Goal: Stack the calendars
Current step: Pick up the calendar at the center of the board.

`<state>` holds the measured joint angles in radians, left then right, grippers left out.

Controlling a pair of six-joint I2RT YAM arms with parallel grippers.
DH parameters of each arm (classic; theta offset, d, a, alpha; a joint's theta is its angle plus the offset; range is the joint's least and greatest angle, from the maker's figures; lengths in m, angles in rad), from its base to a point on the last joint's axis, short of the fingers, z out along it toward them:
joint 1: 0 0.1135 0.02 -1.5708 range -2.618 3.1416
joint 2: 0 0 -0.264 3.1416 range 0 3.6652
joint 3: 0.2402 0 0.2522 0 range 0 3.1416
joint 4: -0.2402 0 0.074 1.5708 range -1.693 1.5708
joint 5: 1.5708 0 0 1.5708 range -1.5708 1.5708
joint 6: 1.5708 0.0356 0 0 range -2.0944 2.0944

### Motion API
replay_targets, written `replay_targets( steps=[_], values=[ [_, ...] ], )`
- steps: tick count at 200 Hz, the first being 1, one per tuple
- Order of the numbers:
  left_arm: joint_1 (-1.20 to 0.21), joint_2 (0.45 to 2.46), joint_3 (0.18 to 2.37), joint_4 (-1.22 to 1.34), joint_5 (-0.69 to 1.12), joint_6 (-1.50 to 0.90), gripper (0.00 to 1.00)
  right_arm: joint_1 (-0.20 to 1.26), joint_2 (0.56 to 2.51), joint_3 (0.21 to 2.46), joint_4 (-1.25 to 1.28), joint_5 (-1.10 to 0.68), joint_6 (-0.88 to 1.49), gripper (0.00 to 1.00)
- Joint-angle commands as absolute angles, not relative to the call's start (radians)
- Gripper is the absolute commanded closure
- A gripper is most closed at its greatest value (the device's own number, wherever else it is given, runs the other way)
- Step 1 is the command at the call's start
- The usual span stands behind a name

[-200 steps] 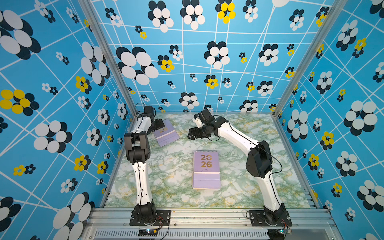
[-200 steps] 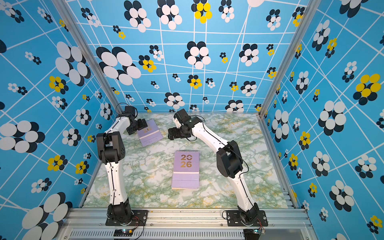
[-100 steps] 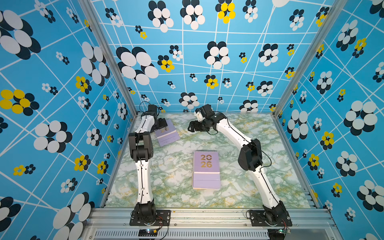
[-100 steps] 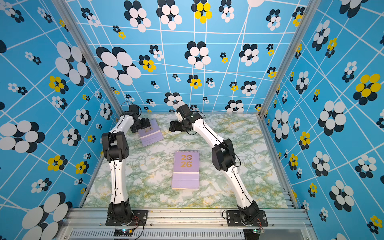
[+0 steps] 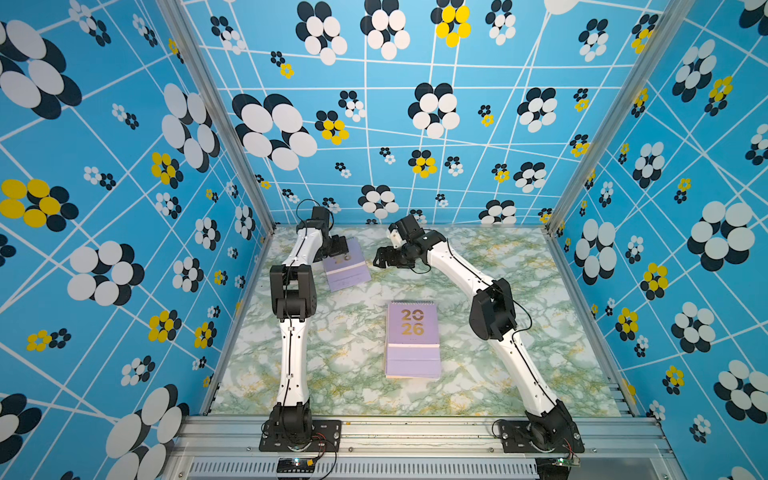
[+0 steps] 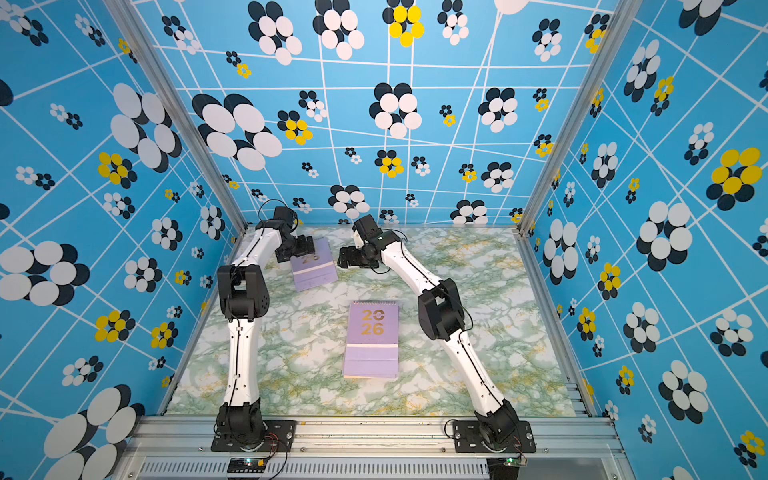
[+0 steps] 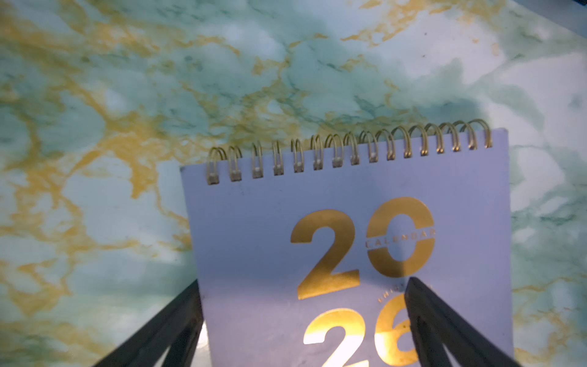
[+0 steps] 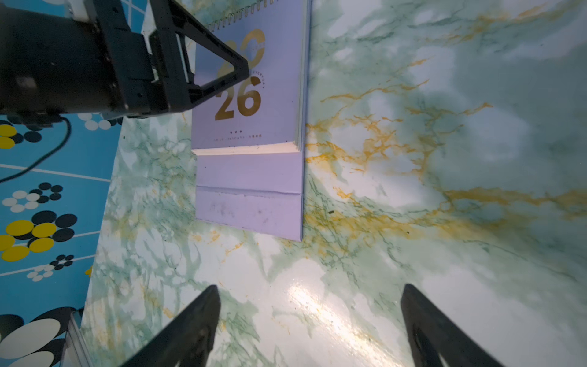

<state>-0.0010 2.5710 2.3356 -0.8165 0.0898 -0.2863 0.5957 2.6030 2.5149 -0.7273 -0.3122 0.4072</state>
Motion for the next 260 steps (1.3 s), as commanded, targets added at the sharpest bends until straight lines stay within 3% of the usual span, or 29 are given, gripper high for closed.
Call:
replay_targets(
  steps=[1, 260],
  values=[
    [-0.028, 2.621, 2.4, -0.867, 0.127, -0.262, 0.03, 0.567, 2.644, 2.546, -0.69, -0.344, 0.433, 0.1],
    [-0.176, 2.671, 2.438, -0.874, 0.222, -0.284, 0.03, 0.545, 2.739, 2.588, -0.692, -0.377, 0.534, 0.13]
  ],
)
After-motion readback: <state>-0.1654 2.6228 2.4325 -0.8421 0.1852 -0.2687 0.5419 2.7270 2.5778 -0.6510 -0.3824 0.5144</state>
